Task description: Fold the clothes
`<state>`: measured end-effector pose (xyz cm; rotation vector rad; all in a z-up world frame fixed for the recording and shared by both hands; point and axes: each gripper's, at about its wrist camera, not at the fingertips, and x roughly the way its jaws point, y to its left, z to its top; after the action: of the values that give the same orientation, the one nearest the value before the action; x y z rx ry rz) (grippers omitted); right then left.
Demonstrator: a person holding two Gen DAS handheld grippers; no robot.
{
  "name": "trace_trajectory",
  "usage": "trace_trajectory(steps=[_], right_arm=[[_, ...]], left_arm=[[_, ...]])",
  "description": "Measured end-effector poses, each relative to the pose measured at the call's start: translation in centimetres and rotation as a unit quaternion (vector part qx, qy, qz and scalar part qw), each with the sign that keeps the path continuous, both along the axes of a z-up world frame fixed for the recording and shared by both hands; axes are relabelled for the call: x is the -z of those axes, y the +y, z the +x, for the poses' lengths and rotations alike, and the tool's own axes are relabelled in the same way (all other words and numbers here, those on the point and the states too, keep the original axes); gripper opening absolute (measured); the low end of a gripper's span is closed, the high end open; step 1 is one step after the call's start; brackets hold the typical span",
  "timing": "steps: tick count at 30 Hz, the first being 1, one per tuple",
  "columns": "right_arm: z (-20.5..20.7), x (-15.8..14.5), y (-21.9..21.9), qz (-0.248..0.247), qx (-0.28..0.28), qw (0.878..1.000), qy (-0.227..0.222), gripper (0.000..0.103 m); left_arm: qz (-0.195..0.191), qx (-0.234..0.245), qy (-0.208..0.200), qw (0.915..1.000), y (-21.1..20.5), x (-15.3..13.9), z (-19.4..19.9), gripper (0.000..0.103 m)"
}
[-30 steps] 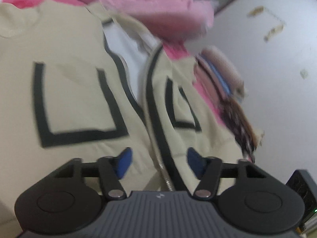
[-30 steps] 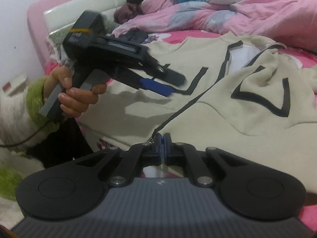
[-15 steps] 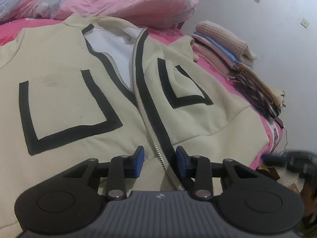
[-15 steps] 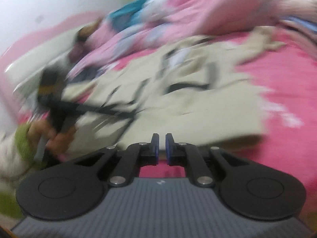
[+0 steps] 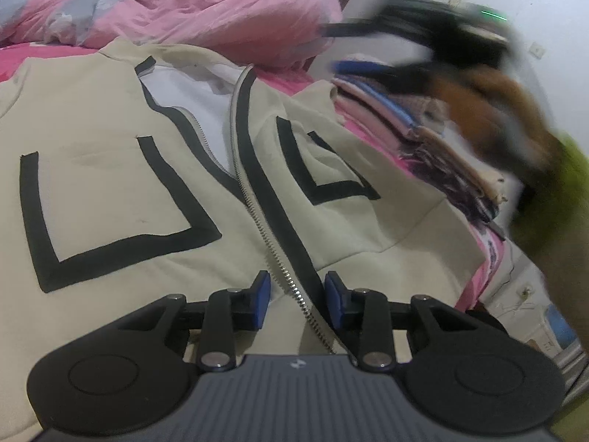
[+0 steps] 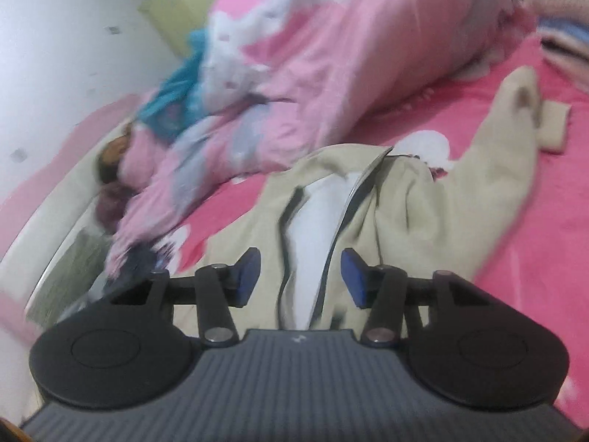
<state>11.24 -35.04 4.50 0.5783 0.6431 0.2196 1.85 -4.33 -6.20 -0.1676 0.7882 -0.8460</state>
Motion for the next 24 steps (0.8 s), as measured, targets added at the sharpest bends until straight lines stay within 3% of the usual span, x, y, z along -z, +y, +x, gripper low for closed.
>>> trace_trajectory(steps=[4,8,9,10,11,12,15,18,22,24], right_arm=[[9.6,2.8,-1.2,0.024,0.075,0.996,0.052,0.049],[16.2,6.5,-2.3,0.061,0.121,0.985,0.11,0.048],[16.8,7.1,-2.3,0.069,0.119,0.983,0.117,0.042],[17.1,7.2,-2.0,0.067,0.119,0.984,0.112,0.033],[17.4,7.3,-1.8,0.064,0.118,0.985,0.108,0.016],[17.6,7.3,-1.5,0.061,0.117,0.986,0.103,0.01],[16.5,5.1,0.1,0.013,0.104,0.993,0.046,0.007],[15.3,1.7,2.8,-0.047,0.052,0.997,-0.016,0.007],[15.1,-1.5,8.7,-0.149,-0.039,0.986,-0.058,0.007],[15.8,-1.7,11.2,-0.178,-0.068,0.98,-0.053,0.007]], left_arm=[[-0.028,0.001,-0.004,0.9996,0.4,0.8,0.1,0.032],[-0.038,0.004,-0.004,0.9993,0.5,1.0,0.2,0.032],[-0.04,0.003,-0.005,0.9992,0.5,1.0,0.2,0.032],[-0.041,0.002,-0.005,0.9992,0.5,1.1,0.2,0.032],[-0.042,0.002,-0.006,0.9991,0.6,1.1,0.2,0.032],[-0.043,0.001,-0.007,0.999,0.6,1.1,0.1,0.032],[-0.053,-0.005,0.003,0.9986,0.8,1.1,0.2,0.03],[-0.055,-0.004,0.005,0.9985,0.9,1.0,0.2,0.027],[-0.055,-0.004,0.005,0.9984,1.0,0.9,0.0,0.025],[-0.058,-0.005,0.007,0.9983,1.1,0.9,0.0,0.024]])
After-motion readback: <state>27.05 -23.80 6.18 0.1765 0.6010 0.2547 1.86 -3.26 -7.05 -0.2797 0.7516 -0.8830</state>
